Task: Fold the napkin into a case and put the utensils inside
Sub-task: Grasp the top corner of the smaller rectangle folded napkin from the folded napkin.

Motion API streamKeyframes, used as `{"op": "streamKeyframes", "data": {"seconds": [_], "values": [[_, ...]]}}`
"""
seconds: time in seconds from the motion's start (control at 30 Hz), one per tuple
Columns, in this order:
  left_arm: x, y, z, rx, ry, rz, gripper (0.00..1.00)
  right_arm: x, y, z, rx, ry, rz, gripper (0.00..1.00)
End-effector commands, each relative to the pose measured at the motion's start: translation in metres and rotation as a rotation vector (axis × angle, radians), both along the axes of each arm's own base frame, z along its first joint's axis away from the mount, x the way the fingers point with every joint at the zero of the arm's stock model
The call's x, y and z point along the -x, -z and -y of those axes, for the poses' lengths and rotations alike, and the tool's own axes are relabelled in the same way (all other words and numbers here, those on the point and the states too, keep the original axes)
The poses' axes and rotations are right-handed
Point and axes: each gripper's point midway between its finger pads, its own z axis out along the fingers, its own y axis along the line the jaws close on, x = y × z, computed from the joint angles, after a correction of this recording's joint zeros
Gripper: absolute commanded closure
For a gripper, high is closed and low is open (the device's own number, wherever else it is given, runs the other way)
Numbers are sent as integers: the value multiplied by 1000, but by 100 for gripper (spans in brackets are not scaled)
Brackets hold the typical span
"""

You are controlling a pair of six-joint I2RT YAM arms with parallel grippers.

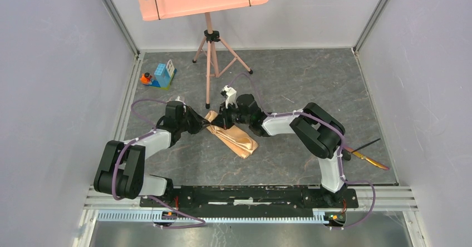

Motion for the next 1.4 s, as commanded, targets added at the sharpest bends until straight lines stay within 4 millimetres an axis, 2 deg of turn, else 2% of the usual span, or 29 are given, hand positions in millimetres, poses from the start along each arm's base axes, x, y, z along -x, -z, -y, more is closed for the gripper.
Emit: {"op": "streamKeyframes", "data": {"seconds": [0.0,0.07,0.4,0.8,0.93,1.07,1.2,1.37], "values": [[-16,-15,0,-1,-11,56,87,-3,18,-3,37,-13,37,100],[-16,-13,1,2,-6,48,88,-6,24,-4,56,-18,48,100],[-14,-11,1,0,-3,38,89,-13,32,-3,101,-36,111,82],[-13,-10,0,-5,-6,30,93,-20,22,0,140,-41,188,60],[-11,-9,-2,-16,-7,27,93,-21,12,0,138,-45,203,55],[-10,-6,-2,-24,0,15,93,-19,-7,1,125,-51,218,50],[-9,-6,-3,-34,5,9,86,-23,-19,18,156,-29,241,44],[-4,-18,-9,-72,8,32,70,-21,-16,46,189,-25,235,41]]}}
